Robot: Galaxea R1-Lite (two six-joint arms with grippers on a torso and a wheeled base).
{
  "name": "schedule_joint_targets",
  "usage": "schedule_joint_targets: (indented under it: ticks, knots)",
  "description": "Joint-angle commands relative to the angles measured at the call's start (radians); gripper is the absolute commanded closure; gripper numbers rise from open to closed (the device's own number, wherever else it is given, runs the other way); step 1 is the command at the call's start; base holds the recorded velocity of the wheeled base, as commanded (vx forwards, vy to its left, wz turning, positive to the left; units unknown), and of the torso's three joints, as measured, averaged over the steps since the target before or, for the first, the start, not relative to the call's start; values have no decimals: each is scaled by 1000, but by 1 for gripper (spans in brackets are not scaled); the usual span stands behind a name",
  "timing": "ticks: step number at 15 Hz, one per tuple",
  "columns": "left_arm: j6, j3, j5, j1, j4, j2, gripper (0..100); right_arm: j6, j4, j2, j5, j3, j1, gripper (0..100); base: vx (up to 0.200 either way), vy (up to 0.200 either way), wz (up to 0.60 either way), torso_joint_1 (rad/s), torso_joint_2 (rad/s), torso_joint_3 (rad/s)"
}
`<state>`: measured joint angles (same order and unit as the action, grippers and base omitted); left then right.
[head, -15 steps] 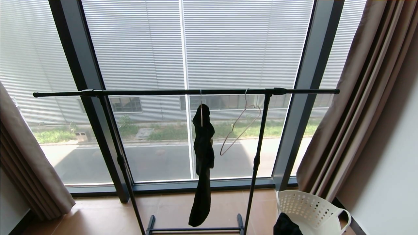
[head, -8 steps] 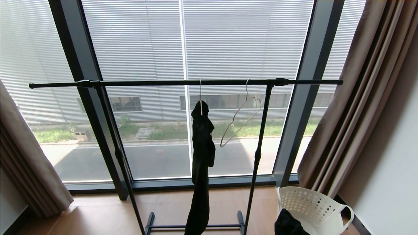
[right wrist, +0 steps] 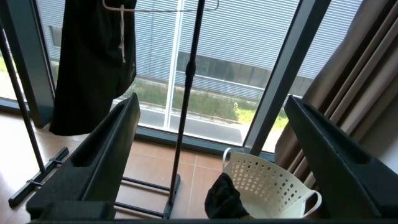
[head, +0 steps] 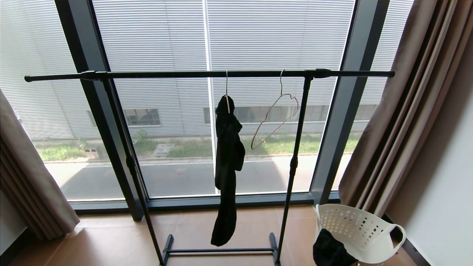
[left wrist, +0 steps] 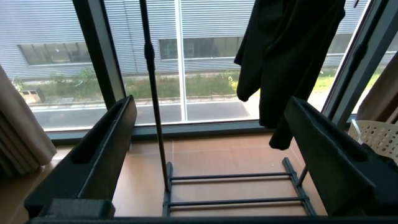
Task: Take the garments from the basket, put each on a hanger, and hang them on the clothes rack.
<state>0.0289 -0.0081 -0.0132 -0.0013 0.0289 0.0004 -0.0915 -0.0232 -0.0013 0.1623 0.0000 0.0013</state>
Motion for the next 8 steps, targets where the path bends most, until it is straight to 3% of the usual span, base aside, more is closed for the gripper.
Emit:
schedule_joint_targets:
  ticks: [1, 8]
  knots:
    - [0, 0, 1, 0, 0, 0, 0, -1, 0, 1, 0, 0, 0, 0, 0, 0, 0, -188, 540, 354]
    - [-1, 0, 1, 0, 0, 0, 0, -1, 0, 1, 0, 0, 0, 0, 0, 0, 0, -159, 519, 353]
